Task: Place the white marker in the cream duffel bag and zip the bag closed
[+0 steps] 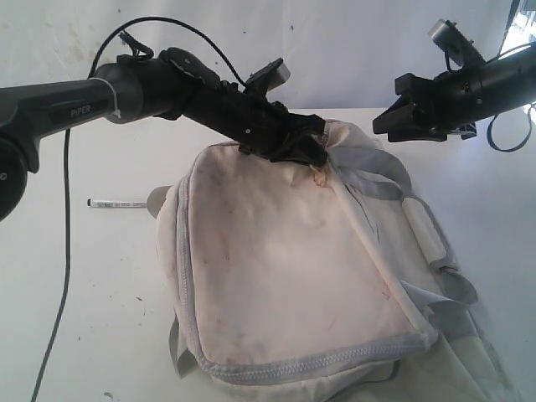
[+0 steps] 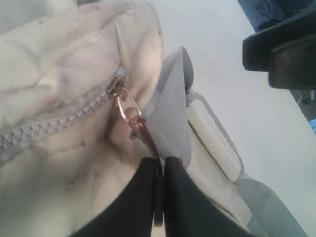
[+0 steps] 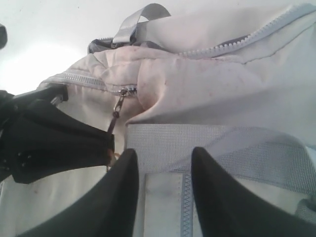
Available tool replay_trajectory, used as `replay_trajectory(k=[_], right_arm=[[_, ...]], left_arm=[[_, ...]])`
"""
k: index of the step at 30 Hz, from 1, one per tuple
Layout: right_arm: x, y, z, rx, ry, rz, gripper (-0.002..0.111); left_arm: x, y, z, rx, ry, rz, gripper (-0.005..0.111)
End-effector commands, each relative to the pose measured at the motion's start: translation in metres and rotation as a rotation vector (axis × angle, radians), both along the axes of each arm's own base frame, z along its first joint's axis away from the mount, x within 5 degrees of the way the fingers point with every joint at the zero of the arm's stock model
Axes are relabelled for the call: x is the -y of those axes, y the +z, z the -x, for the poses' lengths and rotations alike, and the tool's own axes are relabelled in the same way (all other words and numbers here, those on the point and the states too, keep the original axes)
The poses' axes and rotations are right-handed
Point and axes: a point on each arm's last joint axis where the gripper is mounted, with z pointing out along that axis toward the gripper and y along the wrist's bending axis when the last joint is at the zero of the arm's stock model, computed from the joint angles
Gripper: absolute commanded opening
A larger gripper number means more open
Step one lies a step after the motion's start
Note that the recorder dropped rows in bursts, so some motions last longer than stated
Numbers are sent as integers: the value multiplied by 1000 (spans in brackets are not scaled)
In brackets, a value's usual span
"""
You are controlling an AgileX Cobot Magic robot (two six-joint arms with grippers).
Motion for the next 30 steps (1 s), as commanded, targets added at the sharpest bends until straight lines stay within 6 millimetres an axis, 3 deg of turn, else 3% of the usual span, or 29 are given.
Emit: replay_trajectory(k=[1, 6, 13, 22, 30], right_arm=[[2, 2, 1, 6, 21, -14, 34], [-2, 4, 0, 19, 24, -36, 35], [-13, 5, -7, 244, 128, 64, 54], [-53, 6, -6, 602, 433, 234, 54], [-79, 6, -10, 700, 434, 343, 54]], left_arm=[[-10, 29, -1, 69, -5, 12, 3], [-18, 42, -3, 65, 31, 30, 3], [-30, 58, -6, 91, 51, 41, 3], [-42, 70, -10, 122, 72, 51, 3], [-44, 85, -6, 162, 66, 54, 3]])
